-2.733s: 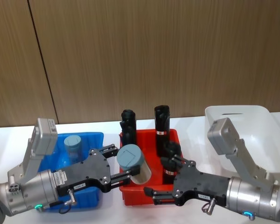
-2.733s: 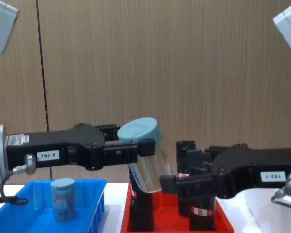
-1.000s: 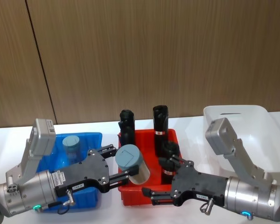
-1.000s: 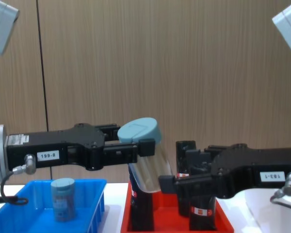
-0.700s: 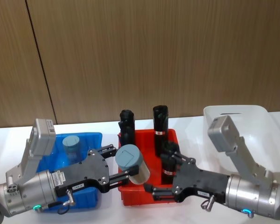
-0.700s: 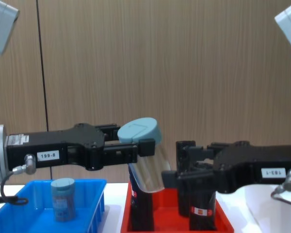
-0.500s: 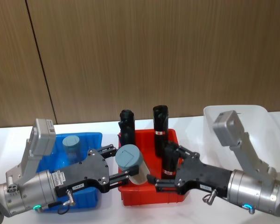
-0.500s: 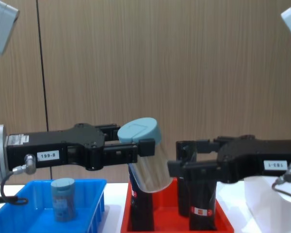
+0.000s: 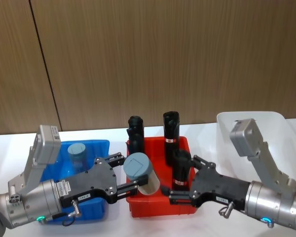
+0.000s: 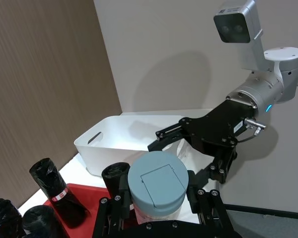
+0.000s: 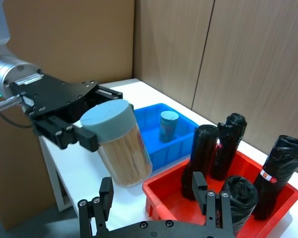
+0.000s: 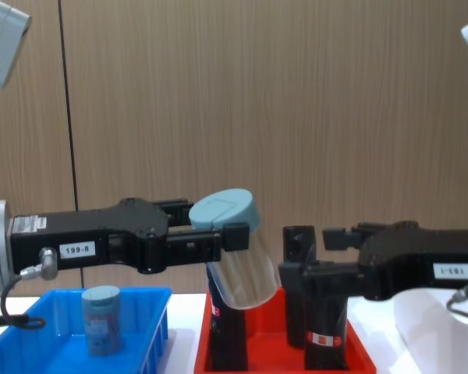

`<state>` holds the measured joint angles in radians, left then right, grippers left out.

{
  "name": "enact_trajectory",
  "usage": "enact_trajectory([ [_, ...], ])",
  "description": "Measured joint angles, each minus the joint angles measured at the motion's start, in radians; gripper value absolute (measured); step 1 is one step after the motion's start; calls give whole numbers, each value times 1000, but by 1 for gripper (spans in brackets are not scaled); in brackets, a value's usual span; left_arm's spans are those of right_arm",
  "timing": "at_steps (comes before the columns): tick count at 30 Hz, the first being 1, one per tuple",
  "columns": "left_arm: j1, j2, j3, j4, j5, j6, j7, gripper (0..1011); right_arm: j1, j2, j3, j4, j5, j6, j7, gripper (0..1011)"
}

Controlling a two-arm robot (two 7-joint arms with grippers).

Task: Pick the cotton swabs from the blue box and place them into the white box.

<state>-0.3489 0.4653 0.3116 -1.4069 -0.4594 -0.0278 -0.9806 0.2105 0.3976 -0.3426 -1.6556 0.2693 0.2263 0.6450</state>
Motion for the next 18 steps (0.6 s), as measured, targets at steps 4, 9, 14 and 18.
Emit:
enact_trajectory([
  [4,0,0,0,0,0,0,0,660,-3,6,-3,1,-7,-4,15,1002],
  [9,0,0,0,0,0,0,0,659,-4,12,-7,3,-15,-10,35,1002],
  [14,0,0,0,0,0,0,0,660,-4,15,-13,7,-25,-16,55,1002],
  [18,0,0,0,0,0,0,0,660,0,13,-19,9,-36,-21,69,1002],
])
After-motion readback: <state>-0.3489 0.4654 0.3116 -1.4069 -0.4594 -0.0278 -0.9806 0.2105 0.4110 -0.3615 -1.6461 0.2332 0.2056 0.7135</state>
